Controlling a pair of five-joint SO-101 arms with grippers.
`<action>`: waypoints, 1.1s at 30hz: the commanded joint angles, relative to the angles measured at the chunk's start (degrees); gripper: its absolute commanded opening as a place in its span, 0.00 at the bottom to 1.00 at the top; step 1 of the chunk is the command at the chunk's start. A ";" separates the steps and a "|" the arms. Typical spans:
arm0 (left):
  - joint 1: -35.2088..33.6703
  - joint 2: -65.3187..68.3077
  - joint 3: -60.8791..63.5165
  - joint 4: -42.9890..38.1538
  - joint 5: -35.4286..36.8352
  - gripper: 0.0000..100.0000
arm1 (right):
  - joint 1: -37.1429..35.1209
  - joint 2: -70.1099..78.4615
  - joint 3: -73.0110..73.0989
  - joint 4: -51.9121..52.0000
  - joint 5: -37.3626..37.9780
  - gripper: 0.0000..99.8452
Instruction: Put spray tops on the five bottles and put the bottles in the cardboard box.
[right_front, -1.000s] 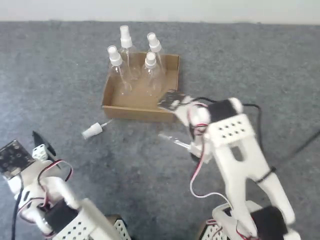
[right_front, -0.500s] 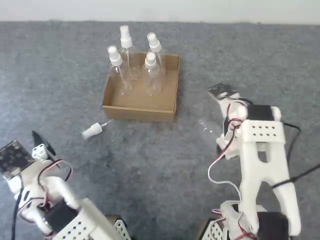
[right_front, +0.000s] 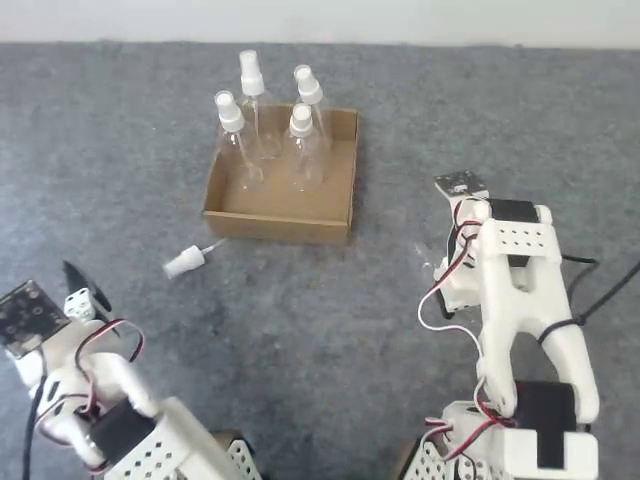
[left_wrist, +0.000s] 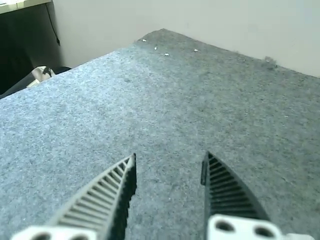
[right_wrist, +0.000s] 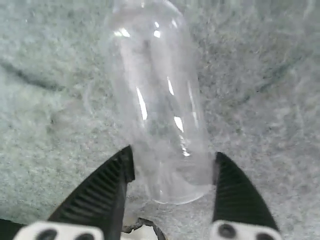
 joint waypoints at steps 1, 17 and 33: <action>-0.09 -1.05 -0.57 -2.37 -0.18 0.21 | -0.04 -0.40 -0.62 -0.84 0.70 0.24; -0.09 -1.05 -0.48 -2.37 -0.18 0.21 | -9.01 0.31 -8.53 -0.22 6.15 0.24; -0.09 -1.05 -0.40 -2.37 -0.26 0.21 | -17.36 0.48 -8.44 -2.15 9.14 0.24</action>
